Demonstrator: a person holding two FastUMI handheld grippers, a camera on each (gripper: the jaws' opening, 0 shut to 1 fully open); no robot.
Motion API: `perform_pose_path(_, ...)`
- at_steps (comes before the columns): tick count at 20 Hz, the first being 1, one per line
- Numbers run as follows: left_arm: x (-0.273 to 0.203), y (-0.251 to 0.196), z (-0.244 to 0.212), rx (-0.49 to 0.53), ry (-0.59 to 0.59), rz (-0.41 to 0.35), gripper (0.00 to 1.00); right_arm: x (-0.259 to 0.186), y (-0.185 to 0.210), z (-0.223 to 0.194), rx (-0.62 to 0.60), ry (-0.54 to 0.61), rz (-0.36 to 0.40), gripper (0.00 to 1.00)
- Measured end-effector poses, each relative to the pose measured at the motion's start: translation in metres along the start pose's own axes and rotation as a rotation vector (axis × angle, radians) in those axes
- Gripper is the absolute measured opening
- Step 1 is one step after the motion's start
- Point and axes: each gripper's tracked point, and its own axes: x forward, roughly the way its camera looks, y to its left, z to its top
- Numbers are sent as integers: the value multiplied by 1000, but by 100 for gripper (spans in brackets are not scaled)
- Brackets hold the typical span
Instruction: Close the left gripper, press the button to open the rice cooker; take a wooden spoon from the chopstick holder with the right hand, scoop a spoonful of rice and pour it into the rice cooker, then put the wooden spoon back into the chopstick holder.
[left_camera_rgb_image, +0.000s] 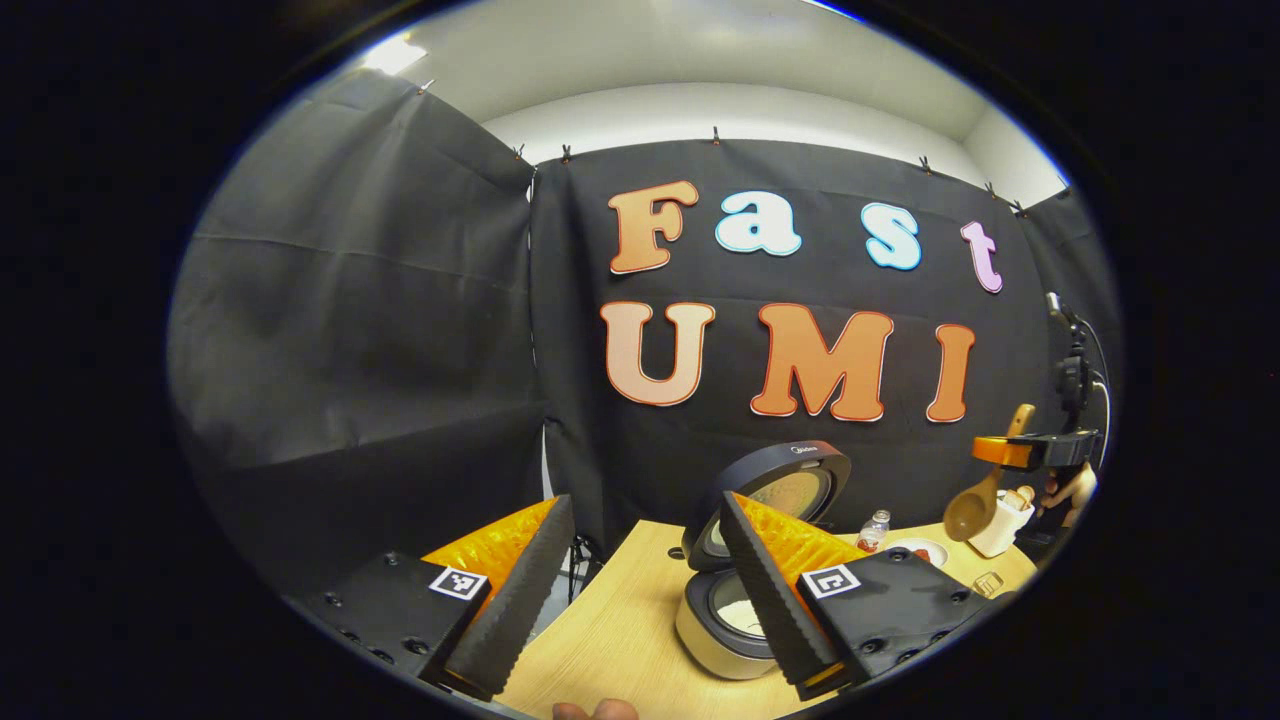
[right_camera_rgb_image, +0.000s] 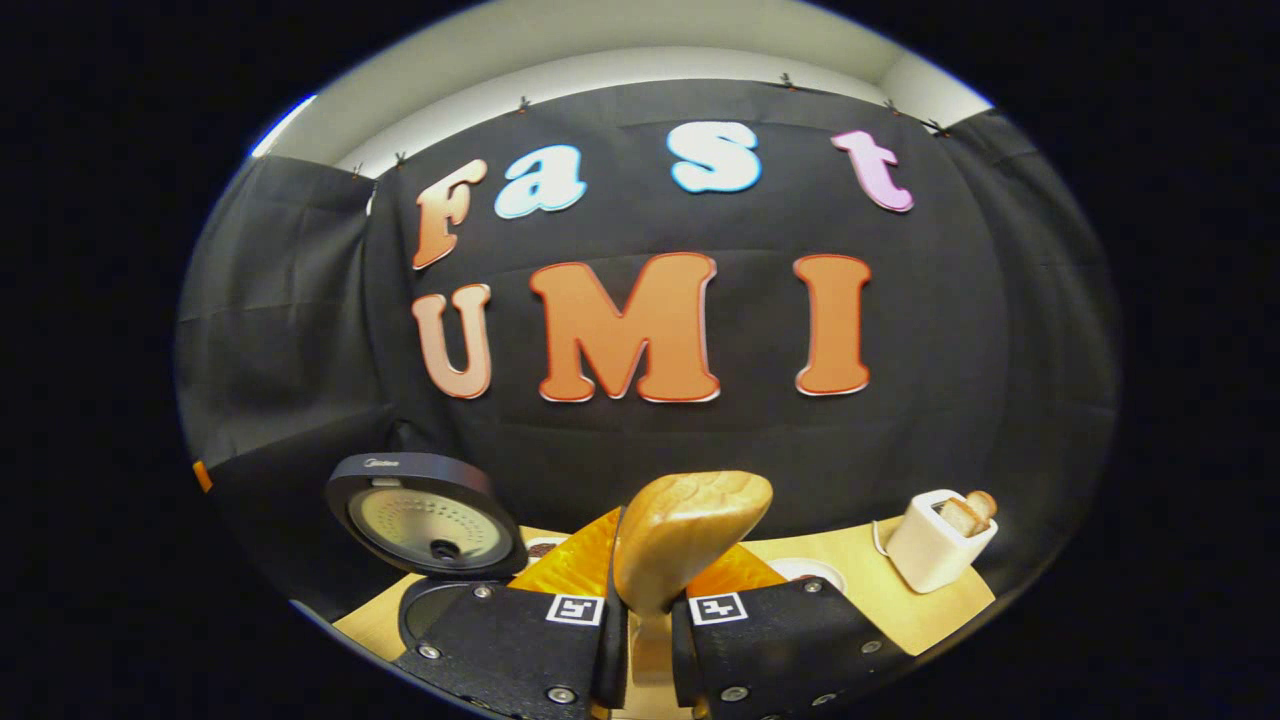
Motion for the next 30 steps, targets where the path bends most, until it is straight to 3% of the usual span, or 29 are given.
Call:
perform_pose_path(5,2,-16,-2,24,7,-5,100,-42,-106,-14,10,22,-160,17)
perform_pose_path(10,5,-34,-3,24,8,4,100,-69,-170,-45,61,66,-232,17)
perform_pose_path(12,7,-42,-3,14,15,7,95,-71,-193,-59,77,85,-252,17)
perform_pose_path(14,6,-48,-1,21,9,17,100,-75,-206,-76,105,106,-265,17)
perform_pose_path(15,5,-50,-1,28,9,22,96,-76,-211,-84,117,112,-269,17)
perform_pose_path(26,-6,-61,-5,53,24,93,99,-37,-232,-182,246,194,-249,17)
perform_pose_path(30,-5,-63,-15,71,43,109,95,-28,-235,-218,279,245,-246,17)
